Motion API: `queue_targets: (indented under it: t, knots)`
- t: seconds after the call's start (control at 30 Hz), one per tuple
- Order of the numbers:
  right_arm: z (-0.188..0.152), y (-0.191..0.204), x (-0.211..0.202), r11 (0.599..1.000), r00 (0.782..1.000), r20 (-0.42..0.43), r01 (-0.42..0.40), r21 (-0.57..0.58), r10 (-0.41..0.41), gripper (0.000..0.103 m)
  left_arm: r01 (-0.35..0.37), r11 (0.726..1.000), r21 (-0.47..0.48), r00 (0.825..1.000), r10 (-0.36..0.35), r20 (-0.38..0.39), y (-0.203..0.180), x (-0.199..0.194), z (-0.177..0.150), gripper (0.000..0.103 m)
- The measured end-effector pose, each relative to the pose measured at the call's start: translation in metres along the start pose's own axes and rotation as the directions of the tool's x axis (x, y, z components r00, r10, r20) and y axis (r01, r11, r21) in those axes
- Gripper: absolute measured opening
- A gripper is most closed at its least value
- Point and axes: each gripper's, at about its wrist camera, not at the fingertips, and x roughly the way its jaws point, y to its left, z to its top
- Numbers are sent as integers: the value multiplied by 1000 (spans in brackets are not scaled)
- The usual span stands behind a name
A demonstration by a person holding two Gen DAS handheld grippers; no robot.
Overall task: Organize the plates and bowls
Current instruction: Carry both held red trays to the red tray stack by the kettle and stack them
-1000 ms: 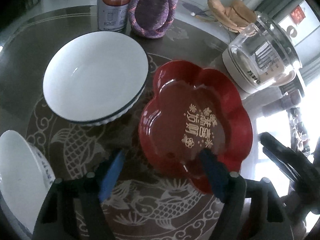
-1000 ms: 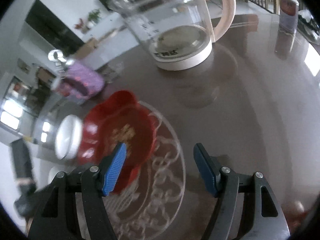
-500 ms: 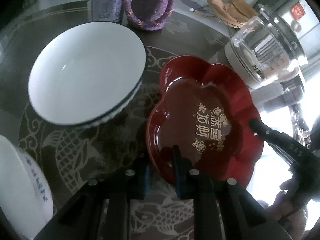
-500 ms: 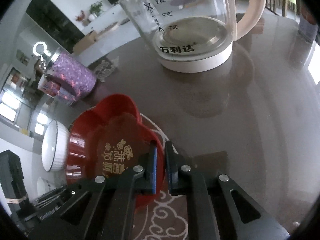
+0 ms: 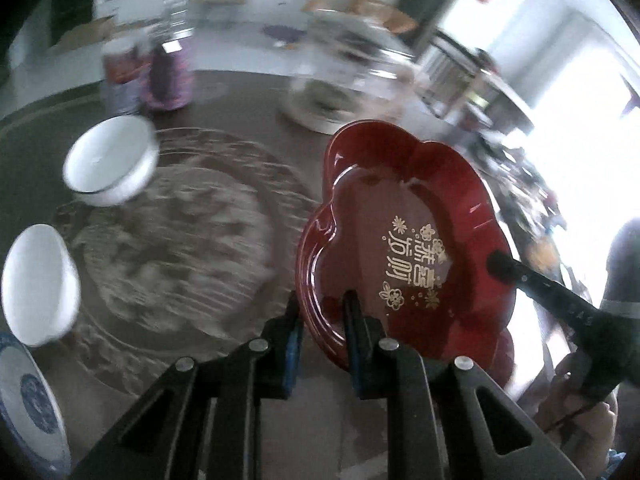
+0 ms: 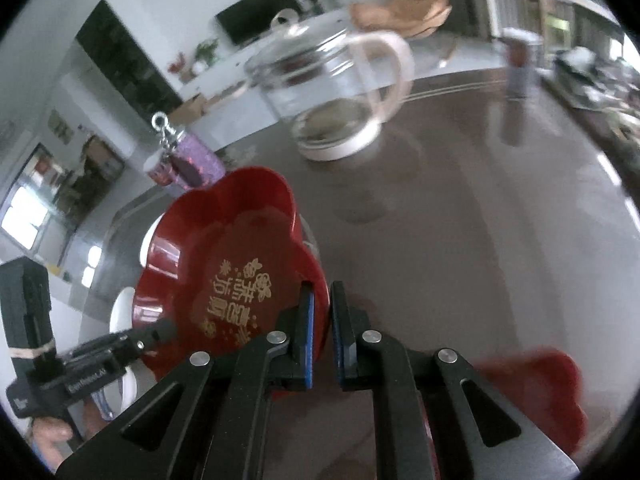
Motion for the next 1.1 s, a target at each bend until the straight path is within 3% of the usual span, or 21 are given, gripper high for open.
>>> queue_targets:
  t: [0.2,0.4,0.53,0.83,1.0,1.1]
  knots:
    - [-53,-62,-81,987,990,75,113,116,-122,9,54,989,138,997,-47,-54,-79,6,-42,18]
    - [-98,-111,-99,954,981,86,148,260,-175,9,31,971,239,994,-4,-113,-135,38,-68,18]
    - [-121,-132,-103,930,975,104,153,336,-198,9,-4,958,287,990,44,-136,-153,61,-78,18]
    - [-144,-141,-96,905,963,107,190,380,-246,10,-84,906,414,982,146,-120,-172,89,-84,19]
    - [-147,-138,-92,909,958,99,218,355,-268,10,-111,883,455,979,176,-102,-176,89,-84,34]
    - [-143,-136,-88,908,951,100,242,343,-291,10,-91,883,460,981,158,-109,-173,85,-85,35]
